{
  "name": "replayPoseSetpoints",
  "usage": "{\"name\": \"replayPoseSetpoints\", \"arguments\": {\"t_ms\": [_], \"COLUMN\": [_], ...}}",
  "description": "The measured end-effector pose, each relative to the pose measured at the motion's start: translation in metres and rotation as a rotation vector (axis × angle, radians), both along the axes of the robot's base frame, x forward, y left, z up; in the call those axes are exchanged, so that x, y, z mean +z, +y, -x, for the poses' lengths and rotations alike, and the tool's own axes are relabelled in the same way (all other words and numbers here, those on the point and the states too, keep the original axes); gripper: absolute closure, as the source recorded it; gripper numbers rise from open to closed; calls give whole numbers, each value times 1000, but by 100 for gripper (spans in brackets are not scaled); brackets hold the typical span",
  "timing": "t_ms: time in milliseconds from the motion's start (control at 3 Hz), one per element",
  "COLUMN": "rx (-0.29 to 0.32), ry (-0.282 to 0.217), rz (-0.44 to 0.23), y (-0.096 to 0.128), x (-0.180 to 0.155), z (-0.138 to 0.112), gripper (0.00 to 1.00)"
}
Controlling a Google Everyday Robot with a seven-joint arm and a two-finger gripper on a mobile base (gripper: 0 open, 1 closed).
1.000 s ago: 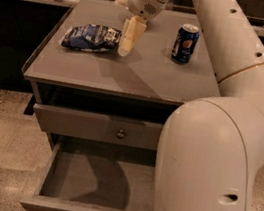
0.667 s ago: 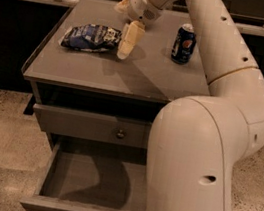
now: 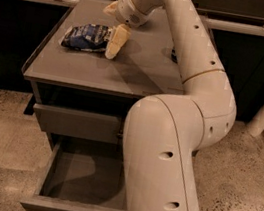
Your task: Place blue chip bag into middle drawer
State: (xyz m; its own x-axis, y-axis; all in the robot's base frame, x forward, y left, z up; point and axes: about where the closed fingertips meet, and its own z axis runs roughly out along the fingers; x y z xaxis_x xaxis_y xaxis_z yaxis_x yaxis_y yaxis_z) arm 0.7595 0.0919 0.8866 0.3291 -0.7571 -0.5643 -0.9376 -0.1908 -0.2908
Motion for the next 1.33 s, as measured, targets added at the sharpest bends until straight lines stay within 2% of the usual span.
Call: {"name": "replayPoseSetpoints", "arguments": {"t_ms": [667,1000,1333], "rx": [-55,-93,-93], "ry": [55,40,40], "rz": [38,76,76], "y": [-5,10,10], "x": [-32,-42,-42], "z": [-13,-28,-29], "gripper": [0,0,0]}}
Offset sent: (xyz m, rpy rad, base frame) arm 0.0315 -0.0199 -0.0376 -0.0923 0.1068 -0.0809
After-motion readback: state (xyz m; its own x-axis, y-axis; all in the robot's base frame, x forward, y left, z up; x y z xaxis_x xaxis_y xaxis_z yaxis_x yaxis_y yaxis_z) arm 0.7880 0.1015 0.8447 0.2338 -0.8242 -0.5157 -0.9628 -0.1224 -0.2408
